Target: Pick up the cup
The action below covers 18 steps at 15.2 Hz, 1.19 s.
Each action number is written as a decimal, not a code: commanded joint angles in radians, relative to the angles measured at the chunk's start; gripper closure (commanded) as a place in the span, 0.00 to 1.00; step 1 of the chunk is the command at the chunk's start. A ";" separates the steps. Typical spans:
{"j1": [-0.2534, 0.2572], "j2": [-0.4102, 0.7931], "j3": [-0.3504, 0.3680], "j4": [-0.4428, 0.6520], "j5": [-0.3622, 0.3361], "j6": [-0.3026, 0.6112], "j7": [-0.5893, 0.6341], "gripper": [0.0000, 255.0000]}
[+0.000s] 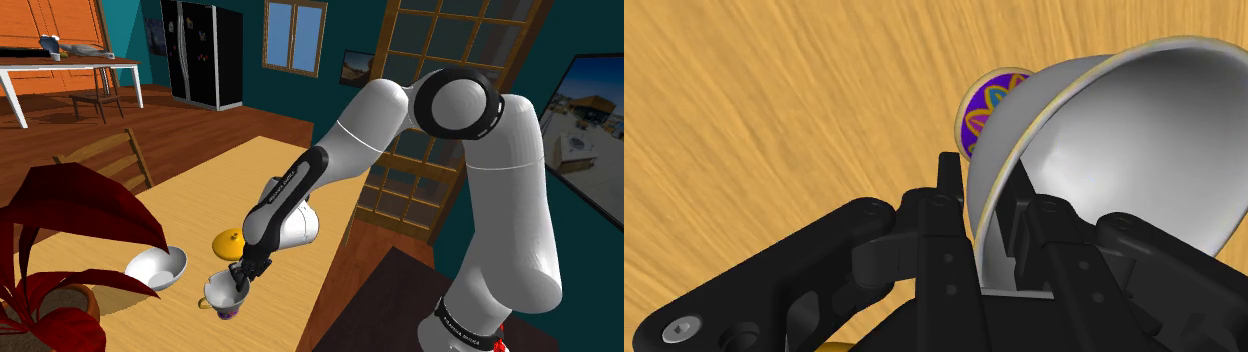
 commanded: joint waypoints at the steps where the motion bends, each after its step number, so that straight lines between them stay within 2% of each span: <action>1: 0.000 0.000 0.000 -0.001 0.000 0.000 0.000 1.00; 3: 0.002 0.003 -0.002 0.004 -0.002 -0.002 0.002 1.00; 18: 0.040 -0.205 -0.058 -0.039 -0.076 -0.165 0.116 1.00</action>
